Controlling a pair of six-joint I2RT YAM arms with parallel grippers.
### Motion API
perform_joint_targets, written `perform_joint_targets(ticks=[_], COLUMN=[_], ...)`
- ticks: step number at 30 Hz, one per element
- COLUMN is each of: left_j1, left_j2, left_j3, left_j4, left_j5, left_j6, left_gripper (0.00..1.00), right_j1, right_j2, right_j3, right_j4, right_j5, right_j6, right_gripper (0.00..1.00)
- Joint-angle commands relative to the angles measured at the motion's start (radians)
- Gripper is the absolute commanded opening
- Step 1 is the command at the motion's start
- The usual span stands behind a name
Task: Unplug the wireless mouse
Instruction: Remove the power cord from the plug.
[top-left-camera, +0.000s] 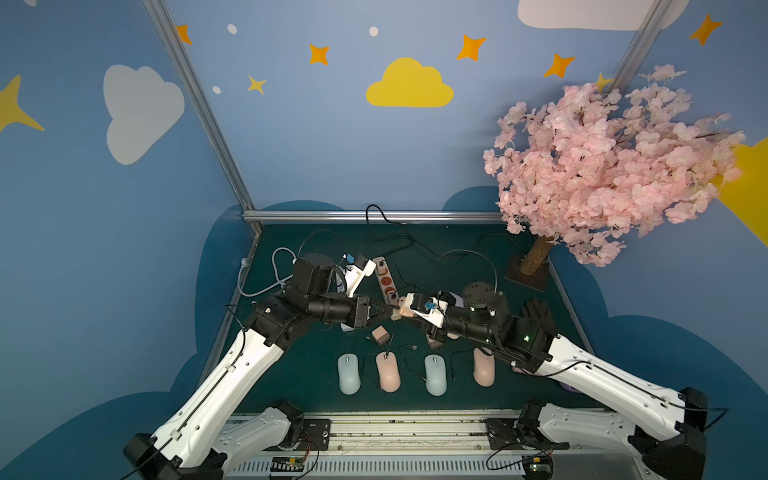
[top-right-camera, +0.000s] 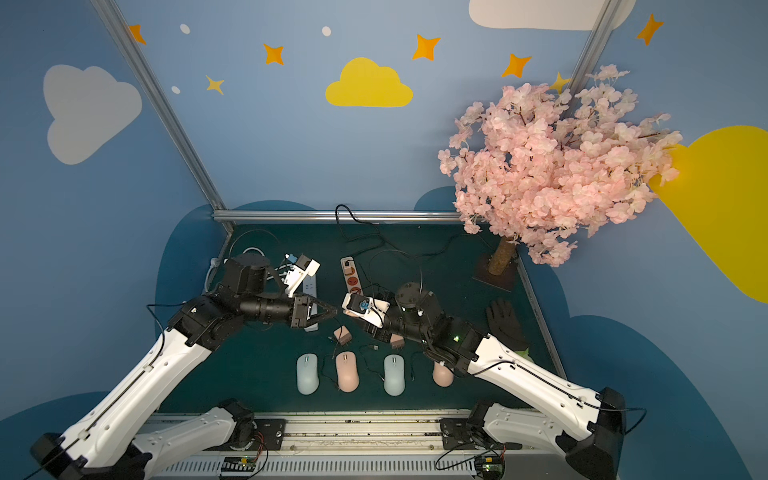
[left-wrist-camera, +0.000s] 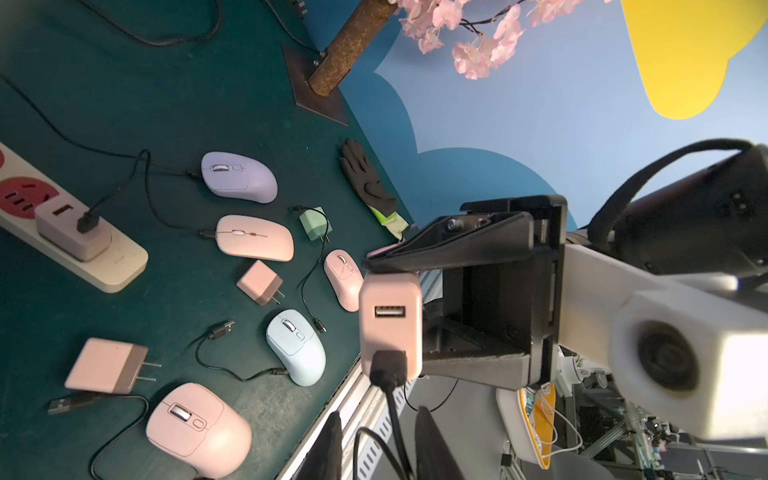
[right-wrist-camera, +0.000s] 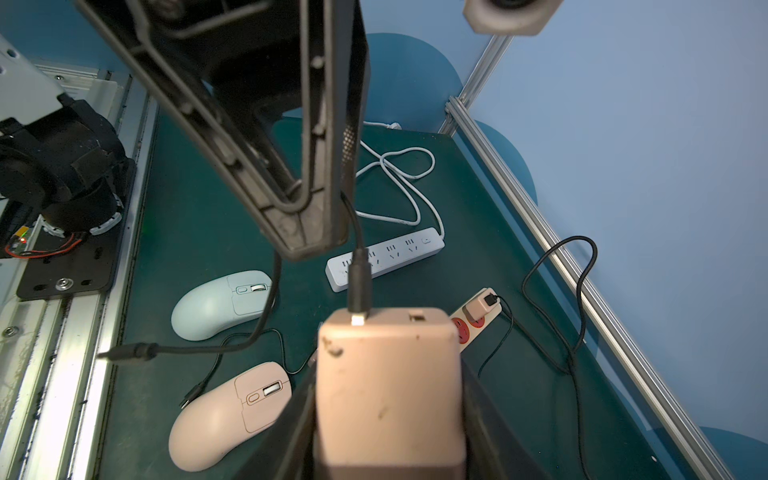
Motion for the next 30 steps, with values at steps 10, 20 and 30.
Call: perform_joint_targets(ticks=[10, 20, 30], left_j1=[0.004, 0.019, 0.173], left_j2=[0.001, -0.022, -0.124], left_j3=[0.01, 0.016, 0.044], left_j4=[0.014, -0.017, -0.202], left_j5=[-0.001, -0.032, -0.055], left_j6=[0.007, 0.032, 0.133], left_gripper=[0.11, 0.04, 0.04], right_j1=[-0.001, -0.003, -0.007], right_j2=[-0.001, 0.011, -0.041], right_j3=[0.0, 0.002, -0.066], right_j4=[0.005, -0.031, -0.12], right_j5=[-0.007, 0.029, 0.112], right_j6=[0.019, 0.042, 0.09], right_gripper=[0.11, 0.0, 0.0])
